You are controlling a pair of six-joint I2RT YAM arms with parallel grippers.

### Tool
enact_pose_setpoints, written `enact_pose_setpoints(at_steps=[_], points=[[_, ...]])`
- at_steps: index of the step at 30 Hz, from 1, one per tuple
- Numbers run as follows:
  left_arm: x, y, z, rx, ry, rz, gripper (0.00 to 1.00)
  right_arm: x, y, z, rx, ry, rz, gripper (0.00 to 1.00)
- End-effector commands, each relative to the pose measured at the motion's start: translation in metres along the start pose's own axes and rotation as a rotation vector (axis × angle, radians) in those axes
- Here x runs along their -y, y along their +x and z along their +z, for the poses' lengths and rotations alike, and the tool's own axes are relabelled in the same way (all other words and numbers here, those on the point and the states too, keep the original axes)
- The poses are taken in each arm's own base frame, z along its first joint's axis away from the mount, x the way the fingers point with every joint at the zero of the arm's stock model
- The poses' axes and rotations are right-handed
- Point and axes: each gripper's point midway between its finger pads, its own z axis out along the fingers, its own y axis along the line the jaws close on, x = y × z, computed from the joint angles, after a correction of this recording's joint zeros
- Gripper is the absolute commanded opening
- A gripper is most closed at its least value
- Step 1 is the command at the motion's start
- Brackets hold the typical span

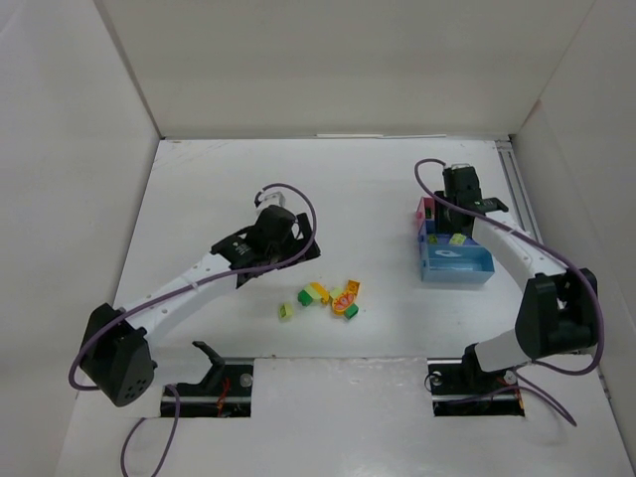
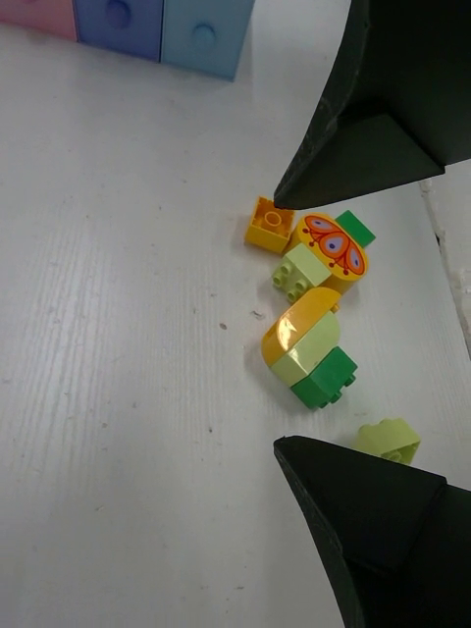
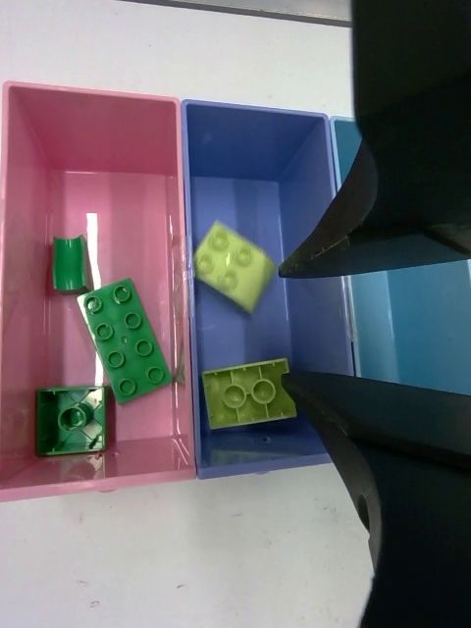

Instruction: Sort the legos into containers by color

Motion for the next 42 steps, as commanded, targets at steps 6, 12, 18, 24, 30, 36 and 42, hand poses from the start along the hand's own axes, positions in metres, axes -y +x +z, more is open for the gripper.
enact_pose_setpoints(at_steps=[6,12,18,24,30,36,42], points=[[-0.042,0.043,-0.001,-0.103,-0.085,-0.007,1.0,0.005,-0.028,-0.025,0.094,-0.009,0.047,0.54],[-0.081,0.096,-0.013,-0.222,-0.154,-0.032,0.96,-0.005,-0.036,-0.035,0.164,-0.064,0.016,0.54],[-0.091,0.117,-0.026,-0.251,-0.187,-0.099,0.89,-0.007,-0.036,-0.036,0.166,-0.069,0.001,0.54],[-0.087,0.116,-0.018,-0.234,-0.177,-0.102,0.77,-0.006,-0.032,-0.034,0.158,-0.059,-0.001,0.54],[-0.095,0.121,-0.012,-0.248,-0.271,-0.051,0.73,0.001,-0.036,-0.039,0.178,-0.027,0.016,0.54],[-0.093,0.124,-0.002,-0.249,-0.316,-0.004,0.62,0.001,-0.032,-0.037,0.169,-0.026,0.014,0.54],[-0.083,0.123,-0.002,-0.242,-0.308,0.035,0.42,-0.002,-0.032,-0.038,0.171,-0.032,0.007,0.54]])
